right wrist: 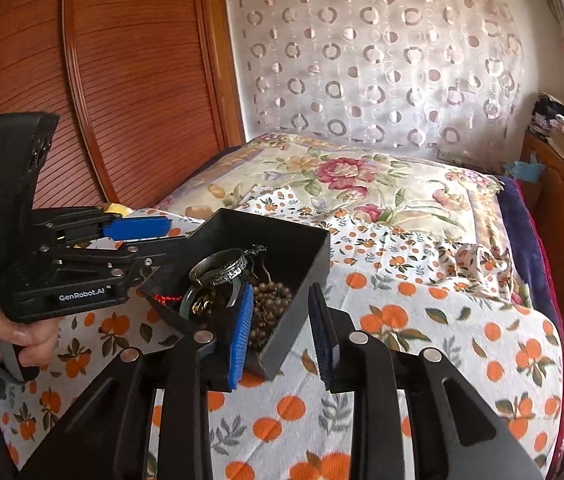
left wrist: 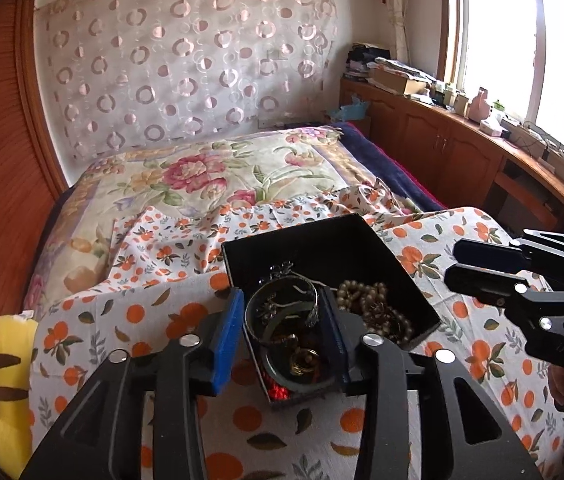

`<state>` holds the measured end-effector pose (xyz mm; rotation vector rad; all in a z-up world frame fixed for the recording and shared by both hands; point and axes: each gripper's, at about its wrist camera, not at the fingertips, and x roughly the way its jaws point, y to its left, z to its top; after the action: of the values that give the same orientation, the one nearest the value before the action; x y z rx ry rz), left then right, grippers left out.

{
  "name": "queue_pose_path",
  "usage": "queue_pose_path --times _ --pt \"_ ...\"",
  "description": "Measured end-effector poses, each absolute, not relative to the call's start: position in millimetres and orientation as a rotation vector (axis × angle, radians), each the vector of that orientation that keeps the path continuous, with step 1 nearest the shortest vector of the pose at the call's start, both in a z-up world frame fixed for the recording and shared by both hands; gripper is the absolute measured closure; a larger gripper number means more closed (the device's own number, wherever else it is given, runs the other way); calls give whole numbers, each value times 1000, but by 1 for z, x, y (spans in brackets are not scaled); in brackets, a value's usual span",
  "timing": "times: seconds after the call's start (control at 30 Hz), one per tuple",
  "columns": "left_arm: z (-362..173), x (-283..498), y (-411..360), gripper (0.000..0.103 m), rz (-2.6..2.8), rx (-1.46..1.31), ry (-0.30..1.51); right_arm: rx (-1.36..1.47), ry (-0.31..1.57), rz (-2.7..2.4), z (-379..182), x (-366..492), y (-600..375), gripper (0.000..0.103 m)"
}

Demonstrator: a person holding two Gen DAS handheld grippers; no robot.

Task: Organize jewelry

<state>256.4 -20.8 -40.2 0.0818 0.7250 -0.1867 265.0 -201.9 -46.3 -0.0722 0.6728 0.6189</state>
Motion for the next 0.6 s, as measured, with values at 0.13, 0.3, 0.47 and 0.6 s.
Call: queue_pose_path --times 0.13,0.3,0.47,0.6 --pt "-36 233 -20 32 -165 84 702 -50 646 586 -41 246 -210 46" --pt "-30 200 -13 9 -117 82 669 -21 609 526 -34 218 -218 13" --pt "-23 166 -10 9 -70 95 648 -16 560 478 -25 189 -221 3" --pt "-16 133 -3 9 -62 58 624 9 529 447 -15 163 -226 3"
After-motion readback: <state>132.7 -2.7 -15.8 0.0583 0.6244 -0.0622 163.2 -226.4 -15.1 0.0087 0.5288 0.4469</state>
